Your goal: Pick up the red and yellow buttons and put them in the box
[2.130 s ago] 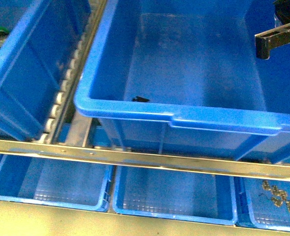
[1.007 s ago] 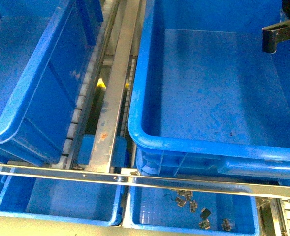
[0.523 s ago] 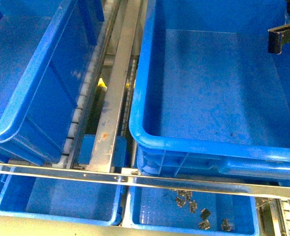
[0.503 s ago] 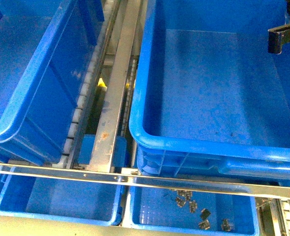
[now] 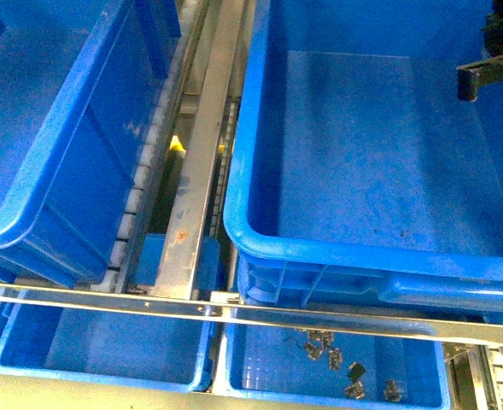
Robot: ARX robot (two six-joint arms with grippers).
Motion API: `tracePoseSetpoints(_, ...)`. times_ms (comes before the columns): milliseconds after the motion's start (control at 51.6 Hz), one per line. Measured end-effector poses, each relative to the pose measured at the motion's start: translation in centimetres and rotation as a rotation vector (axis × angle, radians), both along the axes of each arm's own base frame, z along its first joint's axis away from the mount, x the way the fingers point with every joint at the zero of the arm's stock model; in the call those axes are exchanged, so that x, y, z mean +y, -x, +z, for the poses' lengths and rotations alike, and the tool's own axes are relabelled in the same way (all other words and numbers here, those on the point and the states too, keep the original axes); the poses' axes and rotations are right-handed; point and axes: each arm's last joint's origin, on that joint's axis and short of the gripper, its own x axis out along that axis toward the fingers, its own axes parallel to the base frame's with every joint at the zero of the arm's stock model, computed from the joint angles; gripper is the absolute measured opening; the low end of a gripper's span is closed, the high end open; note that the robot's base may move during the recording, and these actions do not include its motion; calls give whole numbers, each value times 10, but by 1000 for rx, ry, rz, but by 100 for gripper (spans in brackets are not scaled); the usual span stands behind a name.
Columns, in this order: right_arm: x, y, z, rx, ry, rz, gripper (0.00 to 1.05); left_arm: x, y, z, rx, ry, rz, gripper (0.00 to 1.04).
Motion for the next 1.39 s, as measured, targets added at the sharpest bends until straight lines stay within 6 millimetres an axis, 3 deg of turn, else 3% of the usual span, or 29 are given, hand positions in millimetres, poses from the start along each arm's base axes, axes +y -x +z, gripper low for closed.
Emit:
tracePoseSetpoints(232,-10,-110,-10,74,6,12,26,0,0,0,0,0,0,95)
tracePoseSetpoints(271,-11,-127,-15,101,12,3,26,0,0,0,0,-1,0,99)
tracePoseSetpoints(387,-13,-178,-34,199,22,-32,26,0,0,0,0,-2,0,97)
tracePoseSetpoints(465,-12,-194,-39,237,28,-47,26,0,0,0,0,-2,0,97)
tracePoseSetpoints(658,-6,-224,-18,262,19,-88,26,0,0,0,0,-2,0,97)
tracePoseSetpoints(697,-4,-227,-15,271,16,-92,26,0,0,0,0,-2,0,97)
tracePoseSetpoints(833,-2,-228,-15,290,-15,-93,44,0,0,0,0,-2,0,97)
tracePoseSetpoints(930,-1,-224,-16,285,-17,-85,25,0,0,0,0,-2,0,97)
tracePoseSetpoints(1026,5,-206,-30,331,16,-52,4,0,0,0,0,-2,0,97)
tracePoseSetpoints(1181,10,-194,-46,364,55,-41,3,0,0,0,0,-2,0,97)
tracePoseSetpoints(1297,10,-190,-36,277,48,-65,25,0,0,0,0,-2,0,97)
tracePoseSetpoints(1394,10,-162,-21,209,-4,-27,46,0,0,0,0,-2,0,97)
